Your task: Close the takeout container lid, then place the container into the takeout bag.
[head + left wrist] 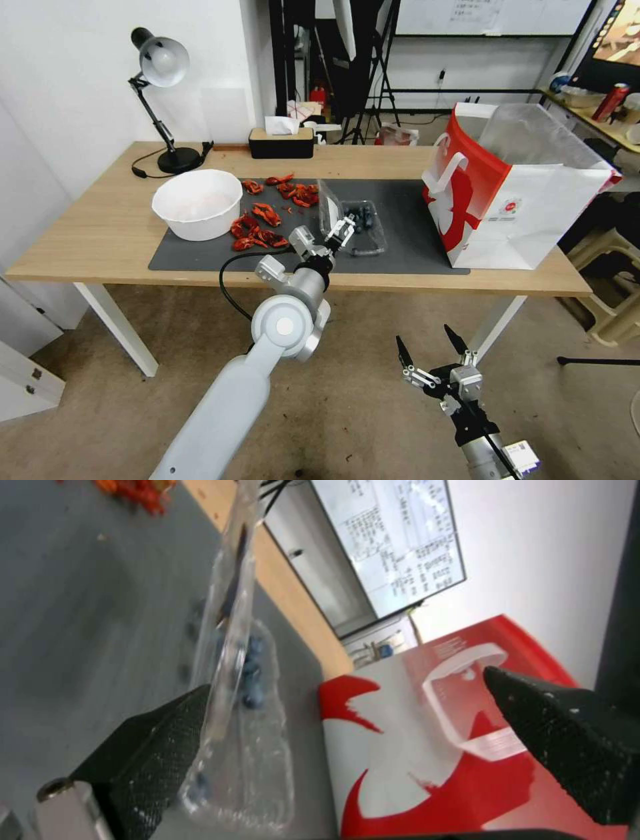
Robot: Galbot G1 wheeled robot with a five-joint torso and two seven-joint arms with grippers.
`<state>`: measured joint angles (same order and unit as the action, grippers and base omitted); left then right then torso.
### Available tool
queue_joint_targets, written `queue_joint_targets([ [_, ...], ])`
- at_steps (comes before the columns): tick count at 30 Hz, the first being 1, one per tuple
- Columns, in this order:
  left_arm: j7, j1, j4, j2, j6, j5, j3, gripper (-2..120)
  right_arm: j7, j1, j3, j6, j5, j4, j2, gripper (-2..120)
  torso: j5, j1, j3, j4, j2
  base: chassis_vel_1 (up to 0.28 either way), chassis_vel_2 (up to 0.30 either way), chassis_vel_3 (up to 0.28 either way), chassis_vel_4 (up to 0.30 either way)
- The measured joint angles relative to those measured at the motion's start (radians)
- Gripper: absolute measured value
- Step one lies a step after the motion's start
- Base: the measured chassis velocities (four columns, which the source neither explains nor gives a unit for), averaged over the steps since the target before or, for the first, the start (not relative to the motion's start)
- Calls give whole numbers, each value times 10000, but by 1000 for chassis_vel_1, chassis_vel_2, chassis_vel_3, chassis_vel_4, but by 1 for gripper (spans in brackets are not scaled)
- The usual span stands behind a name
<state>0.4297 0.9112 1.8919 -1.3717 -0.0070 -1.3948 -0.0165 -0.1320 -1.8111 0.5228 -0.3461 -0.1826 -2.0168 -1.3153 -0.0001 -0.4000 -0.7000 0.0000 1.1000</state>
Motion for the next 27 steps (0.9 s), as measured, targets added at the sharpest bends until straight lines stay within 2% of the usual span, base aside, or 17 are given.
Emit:
queue_joint_targets([
  [6, -271, -39, 2, 16, -19, -87, 46, 100, 33, 6, -13, 6, 45, 7, -18, 100, 0, -1, 0, 0, -1, 0, 0, 0, 0],
  [11, -756, -108, -1, 49, 34, -299, 72, 100, 59, 19, -47, 19, 84, 21, -52, 100, 0, 0, 0, 0, -1, 0, 0, 0, 0],
  [20, -1248, -295, -169, 223, 964, -647, 156, 100, 82, -9, -78, 20, 159, 37, -73, 100, 1, 0, 0, 0, -1, 0, 0, 0, 0],
  [27, -1705, -564, -454, 345, 1387, -895, 162, 100, 91, -5, -88, 19, 167, 70, -58, 100, 0, 0, 0, 0, -1, 0, 0, 0, 0],
])
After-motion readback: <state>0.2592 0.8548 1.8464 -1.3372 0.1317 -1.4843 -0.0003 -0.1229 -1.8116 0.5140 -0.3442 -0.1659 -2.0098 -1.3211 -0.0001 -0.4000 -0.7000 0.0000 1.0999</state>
